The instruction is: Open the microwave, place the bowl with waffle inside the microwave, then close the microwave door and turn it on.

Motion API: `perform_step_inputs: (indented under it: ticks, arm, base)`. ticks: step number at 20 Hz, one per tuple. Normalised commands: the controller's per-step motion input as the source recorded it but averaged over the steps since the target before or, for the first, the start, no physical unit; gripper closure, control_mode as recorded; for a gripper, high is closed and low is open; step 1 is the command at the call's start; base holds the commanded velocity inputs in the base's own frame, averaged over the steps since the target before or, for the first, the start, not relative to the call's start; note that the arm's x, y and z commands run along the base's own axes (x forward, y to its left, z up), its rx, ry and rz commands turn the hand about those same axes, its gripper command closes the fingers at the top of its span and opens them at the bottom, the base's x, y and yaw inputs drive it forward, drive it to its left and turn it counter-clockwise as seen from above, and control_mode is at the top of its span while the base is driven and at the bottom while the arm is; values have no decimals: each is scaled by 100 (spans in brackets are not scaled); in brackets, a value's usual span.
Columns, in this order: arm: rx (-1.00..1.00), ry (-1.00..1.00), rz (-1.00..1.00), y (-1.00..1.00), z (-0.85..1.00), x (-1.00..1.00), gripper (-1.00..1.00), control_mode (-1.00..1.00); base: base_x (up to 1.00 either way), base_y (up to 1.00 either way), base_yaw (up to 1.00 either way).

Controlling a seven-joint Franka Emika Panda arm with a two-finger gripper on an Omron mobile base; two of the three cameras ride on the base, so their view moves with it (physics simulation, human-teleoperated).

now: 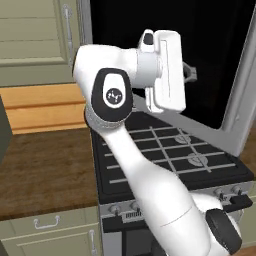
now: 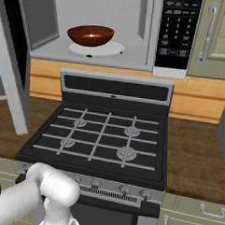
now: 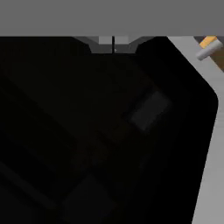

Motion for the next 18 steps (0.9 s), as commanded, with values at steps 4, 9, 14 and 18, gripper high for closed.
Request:
perform_step_inputs:
  ticks: [4,9,14,18]
  arm:
    - [28,65,7,-100,13,56,100,-100]
    - [27,20,28,-100,13,40,100,-100]
    - [19,-28,55,-91,-5,59,100,-100]
    - [15,-28,57,-65,-43,98,100,-100]
  base:
    - [0,0,0]
    - [0,0,0]
    - [0,0,0]
    - [0,0,0]
